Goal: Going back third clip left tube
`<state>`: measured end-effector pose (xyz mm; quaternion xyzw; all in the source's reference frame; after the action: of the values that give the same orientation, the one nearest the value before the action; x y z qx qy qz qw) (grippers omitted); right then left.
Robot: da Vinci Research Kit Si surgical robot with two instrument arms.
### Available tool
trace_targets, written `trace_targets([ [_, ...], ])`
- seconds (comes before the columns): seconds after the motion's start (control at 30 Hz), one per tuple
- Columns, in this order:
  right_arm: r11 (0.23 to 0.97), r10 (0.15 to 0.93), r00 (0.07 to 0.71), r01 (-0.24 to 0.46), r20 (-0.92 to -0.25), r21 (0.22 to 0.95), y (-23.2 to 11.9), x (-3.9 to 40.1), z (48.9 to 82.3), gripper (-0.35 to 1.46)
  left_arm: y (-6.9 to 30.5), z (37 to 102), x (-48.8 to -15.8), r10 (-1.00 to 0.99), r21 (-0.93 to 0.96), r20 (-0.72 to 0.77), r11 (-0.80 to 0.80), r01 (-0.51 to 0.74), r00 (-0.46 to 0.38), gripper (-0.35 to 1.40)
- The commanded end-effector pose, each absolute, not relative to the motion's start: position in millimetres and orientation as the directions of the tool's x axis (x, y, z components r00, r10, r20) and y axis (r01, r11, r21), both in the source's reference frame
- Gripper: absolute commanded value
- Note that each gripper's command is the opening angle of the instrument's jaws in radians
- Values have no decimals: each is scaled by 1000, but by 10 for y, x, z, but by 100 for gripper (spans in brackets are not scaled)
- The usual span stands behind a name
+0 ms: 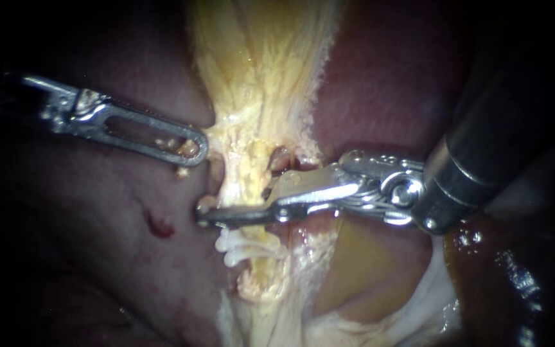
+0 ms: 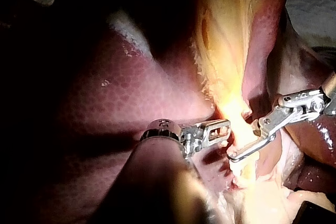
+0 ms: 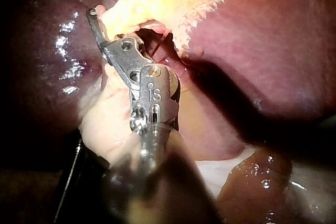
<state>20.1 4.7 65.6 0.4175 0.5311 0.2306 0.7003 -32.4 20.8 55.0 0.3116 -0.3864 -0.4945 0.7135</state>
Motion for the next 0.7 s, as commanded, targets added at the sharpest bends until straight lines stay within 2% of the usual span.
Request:
trace_targets([
  [0.03, 546, 767, 329, 119, -551, 829, 47, 200, 657, -35, 208, 550, -324, -946, 827, 243, 317, 465, 212, -35],
  [0.2, 542, 768, 331, 119, -548, 832, 45, 200, 659, -35, 208, 550, -323, -946, 827, 243, 317, 465, 213, -35],
  [0.3, 547, 771, 309, 127, -557, 828, 42, 202, 662, 6, 208, 550, -323, -946, 827, 243, 317, 464, 213, -35],
  [0.33, 547, 774, 298, 129, -558, 827, 41, 204, 663, 25, 208, 550, -323, -946, 827, 243, 317, 464, 213, -35],
  [0.4, 551, 776, 292, 117, -559, 826, 41, 207, 666, 39, 208, 550, -323, -946, 827, 243, 317, 464, 213, -35],
  [0.6, 559, 778, 278, 106, -564, 823, 36, 213, 676, 48, 208, 550, -322, -946, 827, 243, 317, 464, 213, -35],
  [0.7, 585, 766, 270, 86, -584, 807, 38, 215, 683, 49, 208, 550, -322, -946, 827, 243, 317, 464, 213, -35],
])
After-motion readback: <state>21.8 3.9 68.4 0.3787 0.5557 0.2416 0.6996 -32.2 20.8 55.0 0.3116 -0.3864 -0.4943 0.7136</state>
